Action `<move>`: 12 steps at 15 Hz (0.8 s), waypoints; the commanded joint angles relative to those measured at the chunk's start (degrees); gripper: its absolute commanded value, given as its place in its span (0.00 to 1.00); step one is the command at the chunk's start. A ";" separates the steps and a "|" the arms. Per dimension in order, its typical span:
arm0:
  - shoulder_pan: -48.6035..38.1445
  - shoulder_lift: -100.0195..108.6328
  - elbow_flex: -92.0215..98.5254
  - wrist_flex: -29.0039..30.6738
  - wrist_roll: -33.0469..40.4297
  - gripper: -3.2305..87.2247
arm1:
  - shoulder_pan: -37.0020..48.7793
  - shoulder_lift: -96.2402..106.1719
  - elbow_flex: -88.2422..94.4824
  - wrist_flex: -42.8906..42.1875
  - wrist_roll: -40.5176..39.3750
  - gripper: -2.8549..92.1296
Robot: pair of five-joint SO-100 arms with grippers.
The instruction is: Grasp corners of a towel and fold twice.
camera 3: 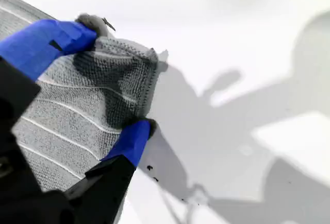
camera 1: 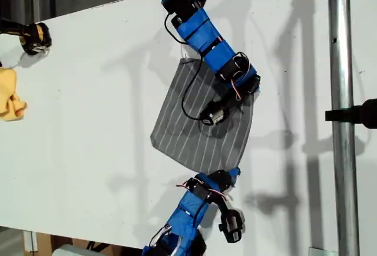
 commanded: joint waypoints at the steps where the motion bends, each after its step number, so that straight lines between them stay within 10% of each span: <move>1: -1.32 -0.18 0.35 -0.18 -1.58 0.20 | 0.00 3.78 -1.05 -1.05 0.18 0.03; 8: -1.32 0.09 -1.32 1.49 -2.72 0.02 | 0.18 3.87 -1.14 -1.32 -0.18 0.03; 12: 1.85 -0.26 -16.44 13.18 -0.79 0.02 | -1.14 10.90 -1.58 -0.88 -0.18 0.03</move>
